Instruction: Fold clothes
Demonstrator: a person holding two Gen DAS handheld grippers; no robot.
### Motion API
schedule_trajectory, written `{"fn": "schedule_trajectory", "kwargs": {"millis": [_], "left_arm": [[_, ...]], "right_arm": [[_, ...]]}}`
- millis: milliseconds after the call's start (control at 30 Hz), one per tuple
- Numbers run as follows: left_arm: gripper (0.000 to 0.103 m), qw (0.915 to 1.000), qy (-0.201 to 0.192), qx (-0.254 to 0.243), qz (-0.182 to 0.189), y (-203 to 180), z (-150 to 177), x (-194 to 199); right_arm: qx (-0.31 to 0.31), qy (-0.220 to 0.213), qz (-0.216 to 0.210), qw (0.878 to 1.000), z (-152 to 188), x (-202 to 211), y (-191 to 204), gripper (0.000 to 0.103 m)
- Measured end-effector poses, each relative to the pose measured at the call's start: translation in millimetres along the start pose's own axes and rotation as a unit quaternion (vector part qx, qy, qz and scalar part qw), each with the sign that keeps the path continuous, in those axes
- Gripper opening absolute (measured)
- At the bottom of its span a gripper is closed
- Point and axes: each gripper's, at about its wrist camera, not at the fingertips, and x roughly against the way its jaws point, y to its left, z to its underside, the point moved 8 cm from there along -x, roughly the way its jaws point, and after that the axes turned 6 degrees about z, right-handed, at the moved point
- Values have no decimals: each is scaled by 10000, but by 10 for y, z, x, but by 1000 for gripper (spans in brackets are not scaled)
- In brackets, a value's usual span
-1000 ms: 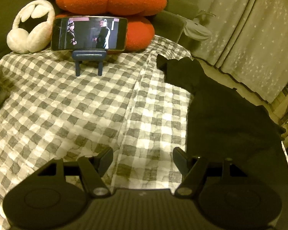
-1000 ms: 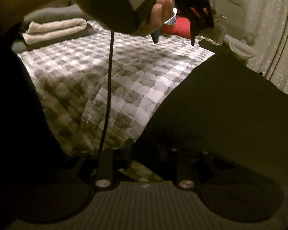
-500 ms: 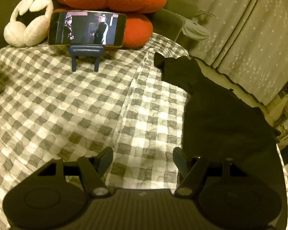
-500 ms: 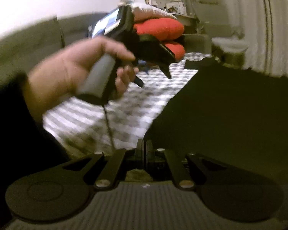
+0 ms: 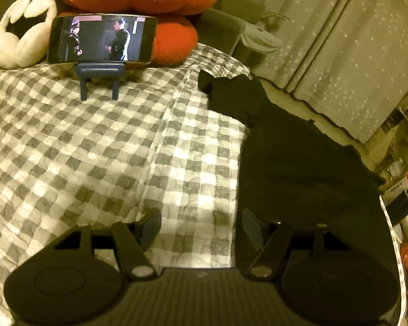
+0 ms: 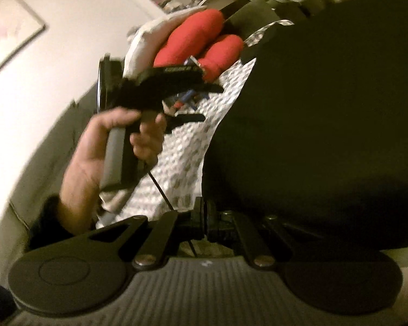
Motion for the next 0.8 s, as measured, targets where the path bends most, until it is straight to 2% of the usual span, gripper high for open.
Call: {"fn": "schedule_trajectory", "kwargs": {"millis": [267, 467, 600, 733, 800], "left_arm": [[69, 9991, -256, 329, 49, 97, -222, -85], [69, 9975, -385, 591, 58, 121, -400, -252], [70, 9933, -535, 985, 283, 105, -570, -404], [77, 9892, -559, 1263, 494, 42, -762, -648], [78, 9871, -579, 1416, 475, 20, -891, -808]], "right_arm": [[-275, -225, -350, 9988, -84, 284, -6, 1], [65, -278, -302, 9991, -9, 407, 45, 1], [211, -256, -324, 9989, 41, 457, 40, 1], [434, -194, -281, 9985, 88, 470, 50, 1], [495, -201, -257, 9982, 72, 478, 37, 1]]}}
